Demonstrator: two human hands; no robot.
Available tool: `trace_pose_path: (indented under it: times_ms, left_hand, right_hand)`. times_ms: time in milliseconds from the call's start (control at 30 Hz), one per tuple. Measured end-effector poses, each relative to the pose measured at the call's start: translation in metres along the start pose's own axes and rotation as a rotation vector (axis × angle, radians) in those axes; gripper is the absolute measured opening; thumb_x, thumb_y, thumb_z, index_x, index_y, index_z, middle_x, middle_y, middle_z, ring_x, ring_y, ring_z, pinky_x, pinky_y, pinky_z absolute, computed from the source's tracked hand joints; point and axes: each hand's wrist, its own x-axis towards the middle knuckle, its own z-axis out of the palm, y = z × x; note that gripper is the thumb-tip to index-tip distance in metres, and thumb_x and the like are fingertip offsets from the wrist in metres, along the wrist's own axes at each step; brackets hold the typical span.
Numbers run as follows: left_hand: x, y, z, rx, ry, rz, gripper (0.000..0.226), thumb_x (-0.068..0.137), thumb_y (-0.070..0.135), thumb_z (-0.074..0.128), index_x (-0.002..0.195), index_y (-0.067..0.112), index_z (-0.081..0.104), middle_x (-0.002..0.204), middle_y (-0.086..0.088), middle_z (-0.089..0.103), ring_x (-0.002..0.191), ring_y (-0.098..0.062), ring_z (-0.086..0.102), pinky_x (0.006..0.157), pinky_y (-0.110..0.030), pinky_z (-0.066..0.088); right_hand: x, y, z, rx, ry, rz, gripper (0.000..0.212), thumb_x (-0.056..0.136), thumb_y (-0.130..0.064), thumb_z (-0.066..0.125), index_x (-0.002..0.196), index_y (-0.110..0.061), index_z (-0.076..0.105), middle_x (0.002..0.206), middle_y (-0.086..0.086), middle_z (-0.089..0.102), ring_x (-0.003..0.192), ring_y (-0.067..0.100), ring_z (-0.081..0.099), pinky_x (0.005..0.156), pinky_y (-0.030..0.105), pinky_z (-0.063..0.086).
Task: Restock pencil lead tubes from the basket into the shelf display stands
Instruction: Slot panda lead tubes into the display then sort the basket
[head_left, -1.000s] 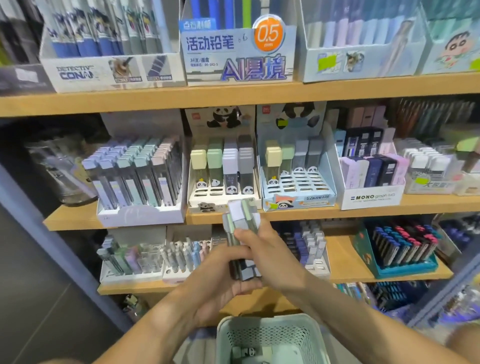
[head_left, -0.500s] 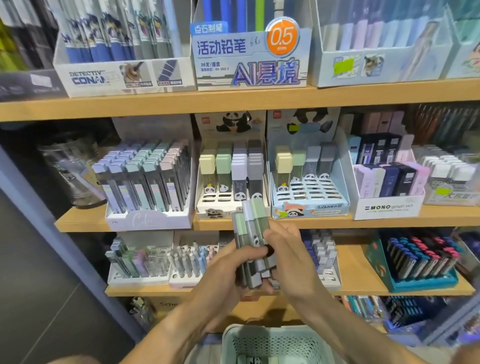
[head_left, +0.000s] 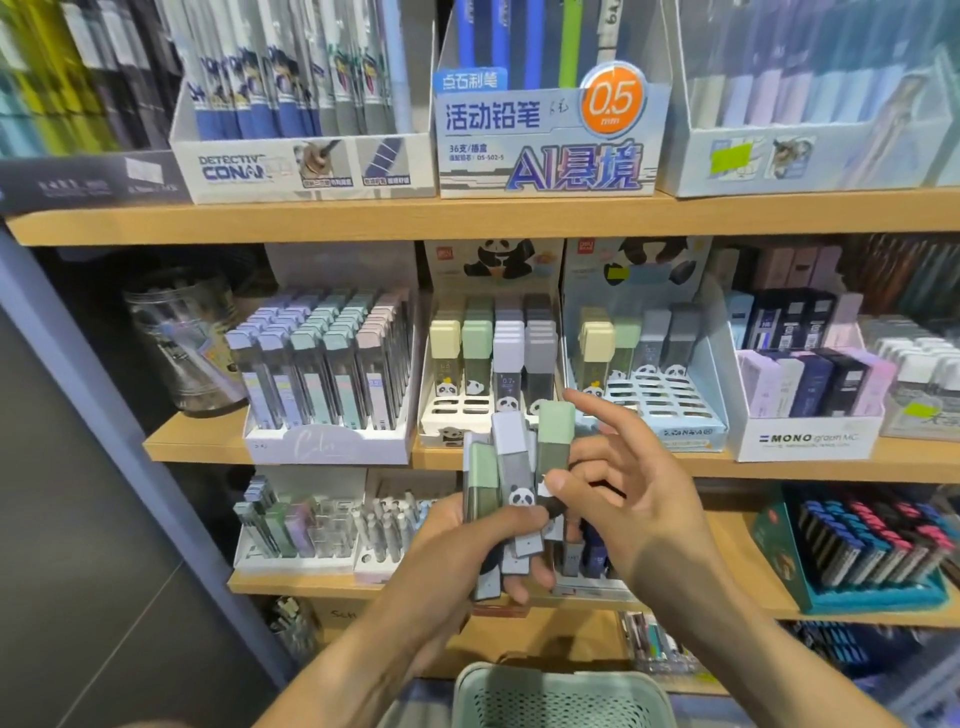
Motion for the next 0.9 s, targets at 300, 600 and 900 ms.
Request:
trace_pose_path:
  times_ms: [300, 600, 900]
  left_hand:
    - [-0.004, 0.007, -0.010, -0.044, 0.057, -0.007, 0.048, 0.086, 0.020, 0.079, 0.125, -0.002, 0.062, 0.102, -0.017, 0.079, 0.065, -0.024, 0.067, 0.050, -0.024, 0.051]
    - [-0.009, 0.010, -0.035, -0.093, 0.157, -0.022, 0.057, 0.082, 0.023, 0.084, 0.125, -0.005, 0.060, 0.097, -0.018, 0.078, 0.068, -0.024, 0.068, 0.048, -0.024, 0.049]
    - [-0.013, 0.015, -0.038, -0.120, 0.161, -0.021, 0.031, 0.087, 0.017, 0.080, 0.110, -0.001, 0.071, 0.095, -0.020, 0.078, 0.067, -0.023, 0.068, 0.048, -0.023, 0.048]
  right_hand:
    - [0.013, -0.007, 0.003, -0.029, 0.009, -0.157, 0.046, 0.090, -0.004, 0.073, 0.126, -0.028, 0.060, 0.090, 0.014, 0.064, 0.080, 0.022, 0.064, 0.082, 0.030, 0.056]
    - [0.073, -0.056, 0.040, -0.374, -0.059, -0.474, 0.038, 0.092, -0.009, 0.072, 0.120, -0.028, 0.054, 0.087, -0.003, 0.064, 0.075, 0.018, 0.063, 0.068, 0.031, 0.057]
    - [0.105, -0.036, 0.047, -0.803, -0.093, -0.600, 0.034, 0.092, -0.025, 0.072, 0.117, -0.035, 0.051, 0.090, -0.012, 0.061, 0.096, 0.009, 0.048, 0.074, 0.029, 0.038]
